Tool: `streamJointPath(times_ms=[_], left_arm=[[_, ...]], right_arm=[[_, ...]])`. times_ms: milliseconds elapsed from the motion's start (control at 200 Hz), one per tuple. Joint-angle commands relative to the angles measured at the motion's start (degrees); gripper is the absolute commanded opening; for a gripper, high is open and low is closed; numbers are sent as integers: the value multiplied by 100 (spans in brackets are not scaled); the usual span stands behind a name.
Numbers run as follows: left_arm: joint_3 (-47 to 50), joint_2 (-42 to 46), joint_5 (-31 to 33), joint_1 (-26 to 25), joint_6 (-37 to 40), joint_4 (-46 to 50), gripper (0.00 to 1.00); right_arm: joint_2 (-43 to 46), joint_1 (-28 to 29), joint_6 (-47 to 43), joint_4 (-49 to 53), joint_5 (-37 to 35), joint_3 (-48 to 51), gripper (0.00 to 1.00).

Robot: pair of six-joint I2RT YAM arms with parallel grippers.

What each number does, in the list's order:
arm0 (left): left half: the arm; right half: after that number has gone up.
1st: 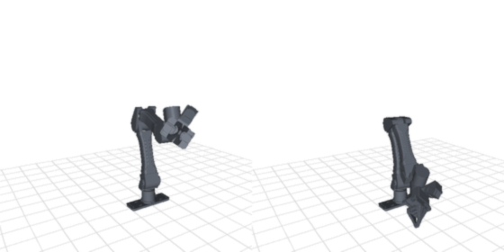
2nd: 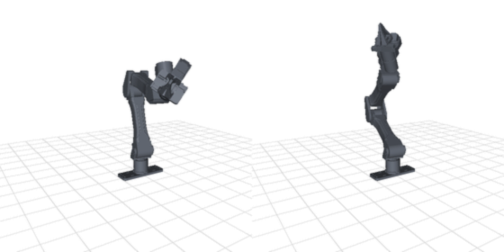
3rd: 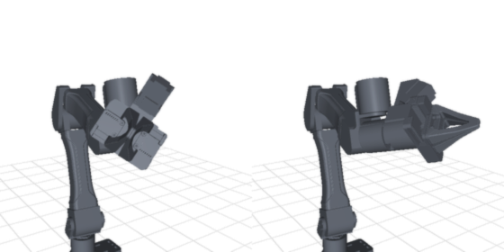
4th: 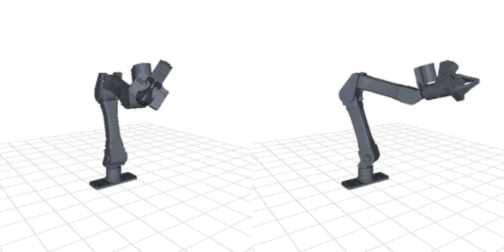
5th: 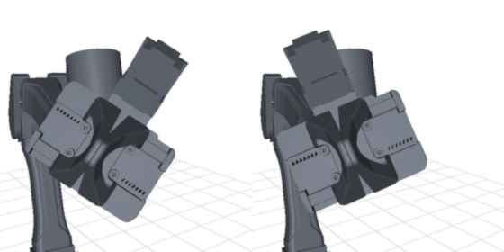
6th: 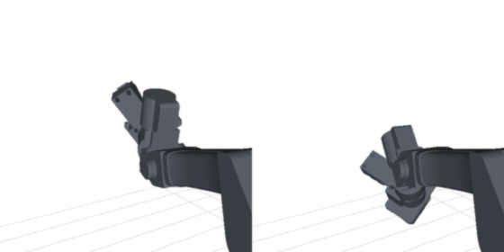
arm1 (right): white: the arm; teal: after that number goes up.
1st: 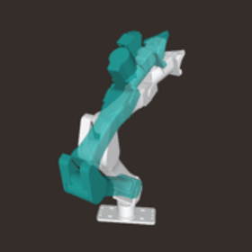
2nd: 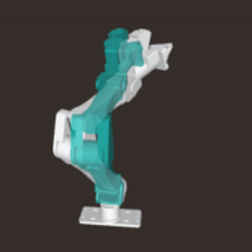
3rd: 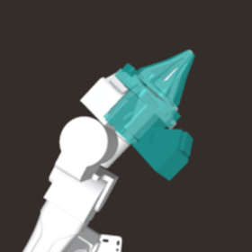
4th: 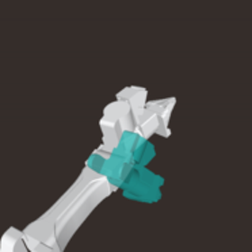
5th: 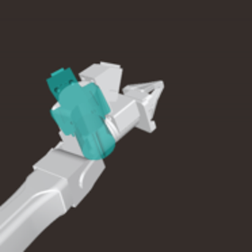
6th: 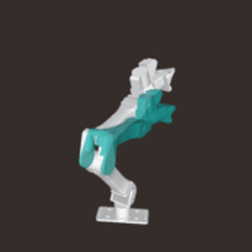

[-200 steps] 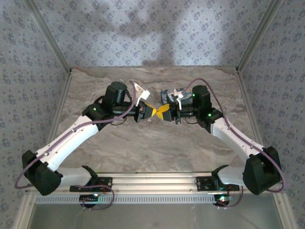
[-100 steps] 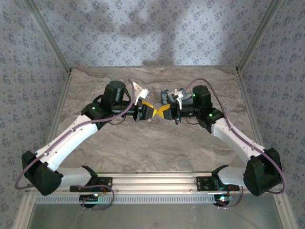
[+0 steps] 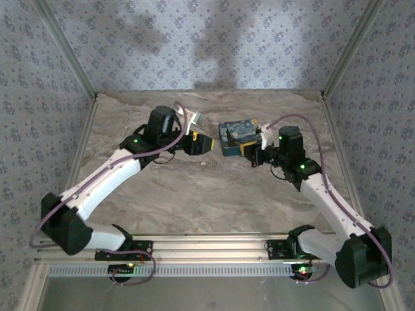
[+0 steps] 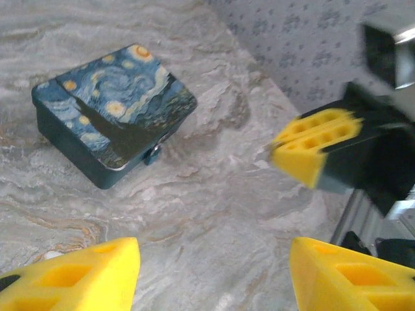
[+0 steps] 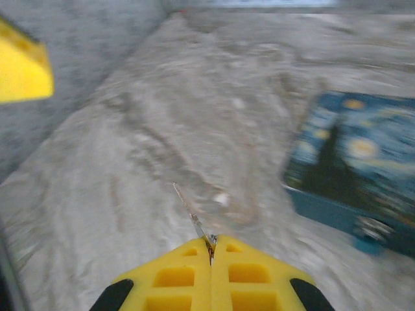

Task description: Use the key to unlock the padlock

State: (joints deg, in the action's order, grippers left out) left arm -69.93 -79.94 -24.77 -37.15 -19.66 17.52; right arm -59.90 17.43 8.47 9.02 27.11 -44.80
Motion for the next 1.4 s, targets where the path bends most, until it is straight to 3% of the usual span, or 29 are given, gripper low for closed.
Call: streamJointPath(times_ms=[0,305,784,1104,1399], left_arm=[[-231,-649,134,-134,-173,-199,62],[-2055,-2720,185,-513,-50,301,61],[-4516,-4678,1630,-886,589,2282,61],[-4665,-5005,1798,-926,672,2603,62],[-3686,-4569,1970,-937,726,2479,62]], right_arm=[[303,-159,443,834,-1320,97,0],[994,-648,1007,1279,-2060,677,0],[1182,-820,920,1477,-2212,730,0],[1191,-881,911,1519,-2193,710,0],[1197,-950,902,1558,-2166,721,0]])
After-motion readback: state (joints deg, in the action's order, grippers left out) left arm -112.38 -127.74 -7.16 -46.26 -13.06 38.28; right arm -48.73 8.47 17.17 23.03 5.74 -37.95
